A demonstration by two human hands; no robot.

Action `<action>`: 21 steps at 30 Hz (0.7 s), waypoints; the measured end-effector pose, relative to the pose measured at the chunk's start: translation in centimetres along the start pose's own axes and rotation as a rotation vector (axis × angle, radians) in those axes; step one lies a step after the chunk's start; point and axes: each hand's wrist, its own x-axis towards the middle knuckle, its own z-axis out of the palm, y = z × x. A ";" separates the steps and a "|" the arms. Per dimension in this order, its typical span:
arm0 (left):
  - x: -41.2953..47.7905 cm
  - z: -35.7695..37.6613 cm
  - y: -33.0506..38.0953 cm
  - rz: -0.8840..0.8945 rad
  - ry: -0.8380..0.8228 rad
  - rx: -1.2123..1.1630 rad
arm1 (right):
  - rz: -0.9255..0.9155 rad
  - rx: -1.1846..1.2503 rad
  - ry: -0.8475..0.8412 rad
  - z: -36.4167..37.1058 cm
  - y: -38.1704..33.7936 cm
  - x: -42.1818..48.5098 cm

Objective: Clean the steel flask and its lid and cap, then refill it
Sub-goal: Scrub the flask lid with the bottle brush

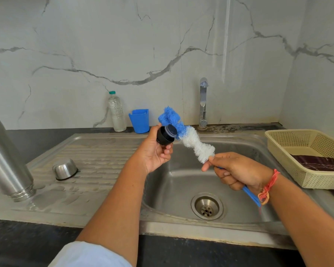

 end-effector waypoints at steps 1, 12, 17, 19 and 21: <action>0.1 0.0 -0.1 -0.007 0.025 0.039 | -0.005 0.010 0.018 -0.1 0.0 0.0; 0.7 -0.8 0.9 0.163 0.476 -0.335 | -0.036 -0.185 0.340 0.7 0.8 1.9; 0.0 -1.1 1.8 0.205 0.443 -0.571 | -0.117 -0.535 0.492 2.7 -1.6 1.6; -0.2 -1.1 2.0 0.214 0.422 -0.632 | -0.141 -0.669 0.508 3.4 -3.4 2.2; -0.3 -1.4 2.2 0.216 0.398 -0.692 | -0.163 -0.835 0.531 3.7 -5.6 3.9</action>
